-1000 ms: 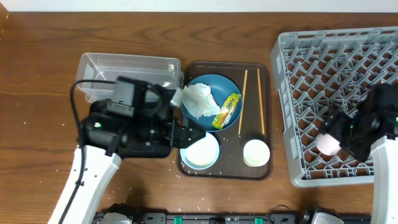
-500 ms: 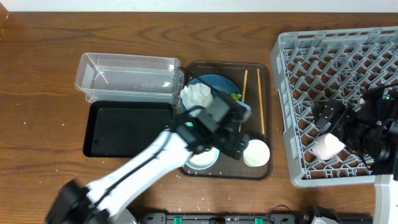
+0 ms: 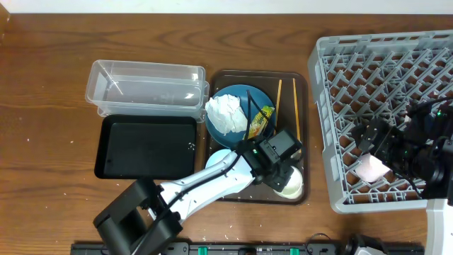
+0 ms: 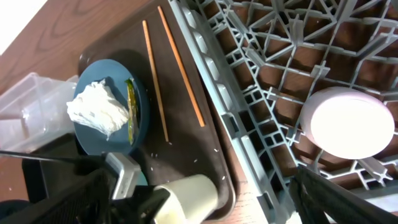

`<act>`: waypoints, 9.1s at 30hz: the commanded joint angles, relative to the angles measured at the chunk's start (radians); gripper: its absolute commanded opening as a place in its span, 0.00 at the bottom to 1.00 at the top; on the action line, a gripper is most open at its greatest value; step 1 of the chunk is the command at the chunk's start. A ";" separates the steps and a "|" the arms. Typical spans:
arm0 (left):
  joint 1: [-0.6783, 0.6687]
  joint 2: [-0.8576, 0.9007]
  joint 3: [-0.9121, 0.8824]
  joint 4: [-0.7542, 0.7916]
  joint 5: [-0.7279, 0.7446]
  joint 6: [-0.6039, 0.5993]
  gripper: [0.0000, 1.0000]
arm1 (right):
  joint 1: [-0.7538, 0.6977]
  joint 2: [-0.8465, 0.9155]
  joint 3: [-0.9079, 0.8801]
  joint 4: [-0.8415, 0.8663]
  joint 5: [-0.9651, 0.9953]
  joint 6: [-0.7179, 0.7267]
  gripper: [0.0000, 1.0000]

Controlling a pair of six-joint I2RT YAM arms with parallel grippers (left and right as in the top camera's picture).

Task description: Sort waste into correct bins and load items into the dishwasher rack

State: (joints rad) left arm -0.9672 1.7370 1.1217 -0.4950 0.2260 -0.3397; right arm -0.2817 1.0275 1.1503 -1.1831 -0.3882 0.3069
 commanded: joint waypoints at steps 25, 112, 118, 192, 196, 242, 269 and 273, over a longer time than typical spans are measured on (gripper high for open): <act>0.765 -0.326 0.038 -0.156 1.347 0.125 0.06 | 0.429 0.003 0.013 0.362 -0.620 -0.306 0.88; 0.451 -0.326 0.028 -0.476 0.171 0.104 0.78 | -0.018 -0.044 0.054 0.076 -0.094 -0.134 0.80; 0.196 -0.292 -0.055 -0.365 -0.158 -0.089 0.77 | 0.047 -0.031 0.052 0.071 -0.054 -0.109 0.83; 1.358 -0.019 -0.223 -0.441 1.347 0.573 0.06 | 0.054 -0.026 0.050 0.056 -0.053 -0.076 0.82; 1.368 -0.016 -0.223 -0.333 1.242 0.557 0.06 | 0.054 -0.026 0.050 0.058 -0.053 -0.076 0.83; 0.542 -0.662 -0.177 -0.408 0.072 0.035 0.08 | 0.054 -0.026 0.050 0.049 -0.053 -0.076 0.85; 0.193 -0.408 -0.105 -0.196 -0.067 -0.108 0.40 | 0.098 -0.026 0.050 0.078 -0.183 -0.175 0.85; 0.319 -0.529 -0.105 -0.320 -0.097 -0.111 0.49 | 0.230 -0.025 0.043 0.125 -0.192 -0.189 0.83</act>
State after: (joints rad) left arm -0.7288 1.2770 0.9989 -0.7647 0.1699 -0.4446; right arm -0.1268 1.0016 1.1957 -1.0740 -0.5316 0.1574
